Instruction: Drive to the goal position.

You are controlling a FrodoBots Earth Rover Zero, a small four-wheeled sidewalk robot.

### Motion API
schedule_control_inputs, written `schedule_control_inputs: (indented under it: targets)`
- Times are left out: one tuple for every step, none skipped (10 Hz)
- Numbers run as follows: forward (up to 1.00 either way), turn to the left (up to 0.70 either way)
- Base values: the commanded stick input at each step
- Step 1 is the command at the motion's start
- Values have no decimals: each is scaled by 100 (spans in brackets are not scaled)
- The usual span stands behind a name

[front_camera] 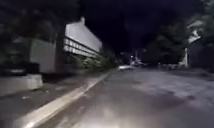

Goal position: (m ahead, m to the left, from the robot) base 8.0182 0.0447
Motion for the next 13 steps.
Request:
schedule_control_inputs:
  targets:
    - [50, -30]
    - [50, 0]
    - [50, 0]
    - [50, 0]
    - [50, 0]
    - [50, 0]
    - [50, 0]
    - [50, 0]
    - [50, 0]
    - [50, 0]
    - [50, 0]
    - [50, -18]
    - [50, -50]
